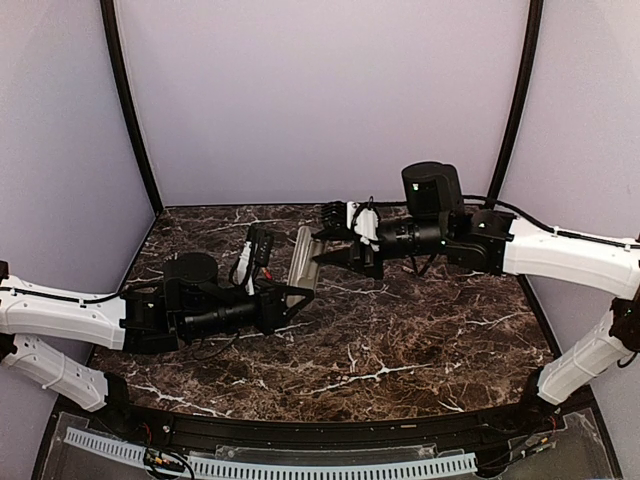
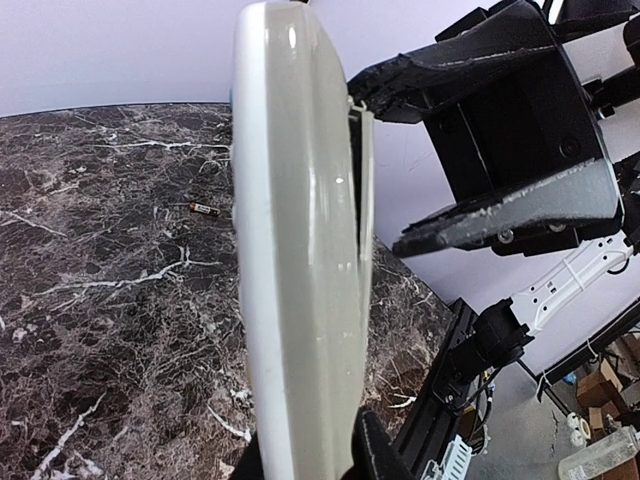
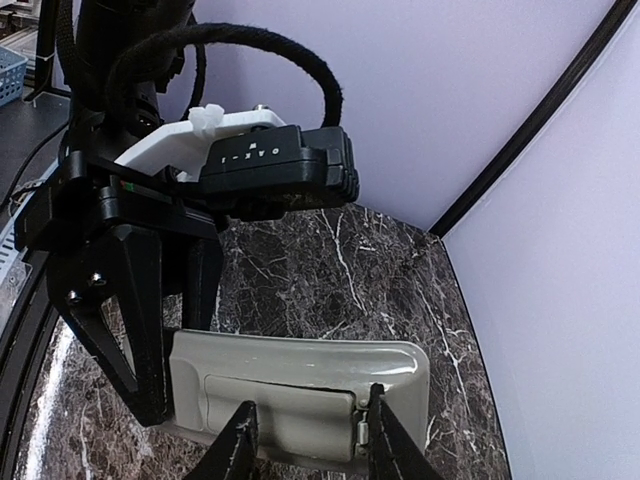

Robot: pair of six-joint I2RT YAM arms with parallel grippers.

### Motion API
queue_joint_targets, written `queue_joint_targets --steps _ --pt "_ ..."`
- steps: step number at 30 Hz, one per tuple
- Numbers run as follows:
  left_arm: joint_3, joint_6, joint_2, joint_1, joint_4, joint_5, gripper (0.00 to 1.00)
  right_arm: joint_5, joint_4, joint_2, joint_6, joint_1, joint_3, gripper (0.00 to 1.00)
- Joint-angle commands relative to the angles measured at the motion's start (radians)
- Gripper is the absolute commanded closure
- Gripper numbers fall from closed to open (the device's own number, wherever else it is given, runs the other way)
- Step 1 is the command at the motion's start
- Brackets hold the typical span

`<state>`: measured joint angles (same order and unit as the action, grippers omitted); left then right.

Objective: Load the batteries into the remote control
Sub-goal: Pass from the left arm to the right

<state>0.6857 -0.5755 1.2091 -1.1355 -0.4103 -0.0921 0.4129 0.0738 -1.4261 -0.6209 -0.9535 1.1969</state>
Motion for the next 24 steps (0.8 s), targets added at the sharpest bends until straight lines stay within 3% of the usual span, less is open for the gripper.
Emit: queue_joint_targets --steps 1,24 --pt "0.010 0.031 -0.043 -0.001 -0.069 -0.014 1.00 0.062 0.067 -0.011 0.018 -0.008 0.016 0.68" --pt "0.003 0.039 -0.039 -0.001 -0.065 -0.011 1.00 0.062 0.086 -0.031 0.041 0.005 0.050 0.88"
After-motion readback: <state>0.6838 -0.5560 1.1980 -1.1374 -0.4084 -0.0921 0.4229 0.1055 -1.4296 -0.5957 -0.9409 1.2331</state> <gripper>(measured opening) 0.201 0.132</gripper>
